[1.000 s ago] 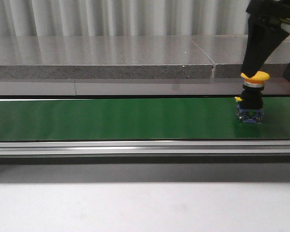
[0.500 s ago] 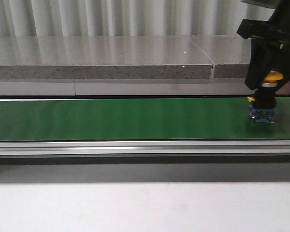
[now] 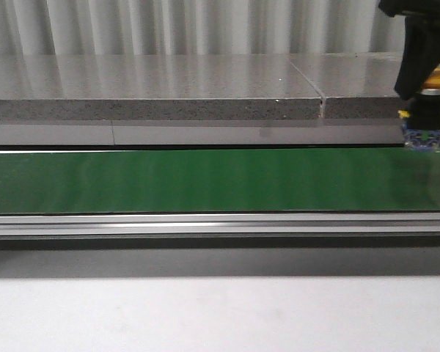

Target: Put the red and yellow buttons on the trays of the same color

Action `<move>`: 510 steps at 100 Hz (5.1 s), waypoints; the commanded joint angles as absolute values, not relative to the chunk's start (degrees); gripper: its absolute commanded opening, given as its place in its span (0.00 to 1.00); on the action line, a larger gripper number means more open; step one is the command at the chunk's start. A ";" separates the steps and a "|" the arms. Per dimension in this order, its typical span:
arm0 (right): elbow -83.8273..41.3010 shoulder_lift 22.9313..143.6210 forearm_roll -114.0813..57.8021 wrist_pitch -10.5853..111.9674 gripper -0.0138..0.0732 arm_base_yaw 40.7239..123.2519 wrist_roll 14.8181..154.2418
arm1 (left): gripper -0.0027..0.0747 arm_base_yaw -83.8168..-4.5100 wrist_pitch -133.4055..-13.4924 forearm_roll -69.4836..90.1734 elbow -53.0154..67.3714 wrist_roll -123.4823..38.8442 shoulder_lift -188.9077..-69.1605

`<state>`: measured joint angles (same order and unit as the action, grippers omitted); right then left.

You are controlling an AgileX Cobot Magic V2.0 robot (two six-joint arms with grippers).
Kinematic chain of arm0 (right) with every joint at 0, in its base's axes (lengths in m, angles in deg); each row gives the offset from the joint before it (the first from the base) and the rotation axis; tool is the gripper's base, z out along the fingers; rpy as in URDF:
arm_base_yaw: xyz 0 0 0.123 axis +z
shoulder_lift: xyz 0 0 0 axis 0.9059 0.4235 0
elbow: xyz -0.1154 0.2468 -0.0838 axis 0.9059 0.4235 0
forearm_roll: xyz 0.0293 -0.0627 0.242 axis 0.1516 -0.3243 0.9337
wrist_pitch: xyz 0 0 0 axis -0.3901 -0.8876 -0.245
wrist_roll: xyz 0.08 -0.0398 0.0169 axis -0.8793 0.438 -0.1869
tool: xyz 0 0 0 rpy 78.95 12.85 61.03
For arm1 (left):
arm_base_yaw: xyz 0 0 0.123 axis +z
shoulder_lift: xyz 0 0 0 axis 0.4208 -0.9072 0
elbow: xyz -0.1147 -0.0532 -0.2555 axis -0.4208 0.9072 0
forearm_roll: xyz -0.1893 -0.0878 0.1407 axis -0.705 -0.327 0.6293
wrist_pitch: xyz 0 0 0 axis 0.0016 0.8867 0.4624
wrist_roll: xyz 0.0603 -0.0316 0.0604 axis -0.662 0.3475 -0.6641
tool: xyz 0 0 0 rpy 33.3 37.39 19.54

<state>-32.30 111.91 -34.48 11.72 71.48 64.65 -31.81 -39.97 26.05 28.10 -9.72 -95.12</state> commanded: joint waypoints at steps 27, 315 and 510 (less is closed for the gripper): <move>-33.89 104.21 -37.79 9.65 0.43 62.45 59.33 | 0.01 -32.32 -43.66 24.78 26.57 -9.70 -95.50; -24.81 101.99 -34.99 18.69 0.31 25.97 59.38 | 0.01 -32.32 -43.66 24.78 26.57 -9.70 -95.50; 6.23 69.67 -43.18 64.10 0.06 63.00 60.44 | 0.01 -32.32 -43.66 24.78 26.57 -9.70 -95.50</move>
